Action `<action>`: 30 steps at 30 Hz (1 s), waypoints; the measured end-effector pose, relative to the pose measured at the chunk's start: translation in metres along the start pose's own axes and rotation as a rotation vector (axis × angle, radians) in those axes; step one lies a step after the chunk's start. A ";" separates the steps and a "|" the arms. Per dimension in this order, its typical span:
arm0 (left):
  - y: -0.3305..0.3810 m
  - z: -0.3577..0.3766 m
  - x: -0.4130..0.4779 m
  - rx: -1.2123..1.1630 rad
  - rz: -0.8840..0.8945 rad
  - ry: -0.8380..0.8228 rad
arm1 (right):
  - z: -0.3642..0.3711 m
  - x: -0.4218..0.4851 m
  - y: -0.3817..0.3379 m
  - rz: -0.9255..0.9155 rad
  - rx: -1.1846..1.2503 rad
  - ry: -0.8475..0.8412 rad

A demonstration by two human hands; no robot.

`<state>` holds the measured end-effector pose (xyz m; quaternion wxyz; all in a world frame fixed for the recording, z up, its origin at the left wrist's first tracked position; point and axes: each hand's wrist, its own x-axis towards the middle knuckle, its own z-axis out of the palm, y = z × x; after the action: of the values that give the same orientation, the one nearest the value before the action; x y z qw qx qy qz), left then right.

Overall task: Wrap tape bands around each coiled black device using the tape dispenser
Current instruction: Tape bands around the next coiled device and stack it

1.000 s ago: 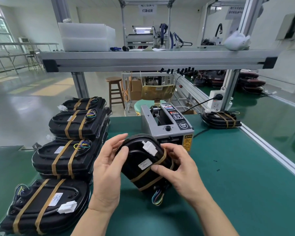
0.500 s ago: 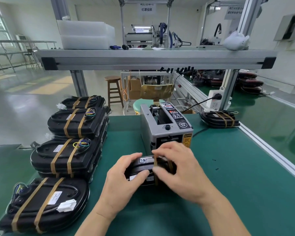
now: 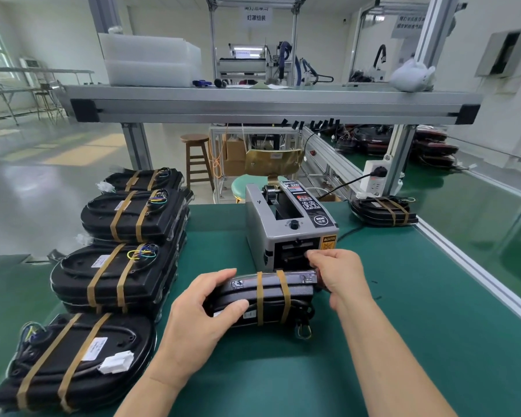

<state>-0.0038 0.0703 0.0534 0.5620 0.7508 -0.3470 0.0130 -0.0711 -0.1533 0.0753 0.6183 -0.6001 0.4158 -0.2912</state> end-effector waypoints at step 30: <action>0.010 0.024 -0.010 -0.124 -0.132 0.251 | 0.046 -0.108 0.000 -0.380 0.073 0.011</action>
<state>-0.0254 0.0539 0.0490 0.6459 0.7283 -0.2240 0.0480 -0.0836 -0.0371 0.0903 0.5714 -0.6433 0.2876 -0.4207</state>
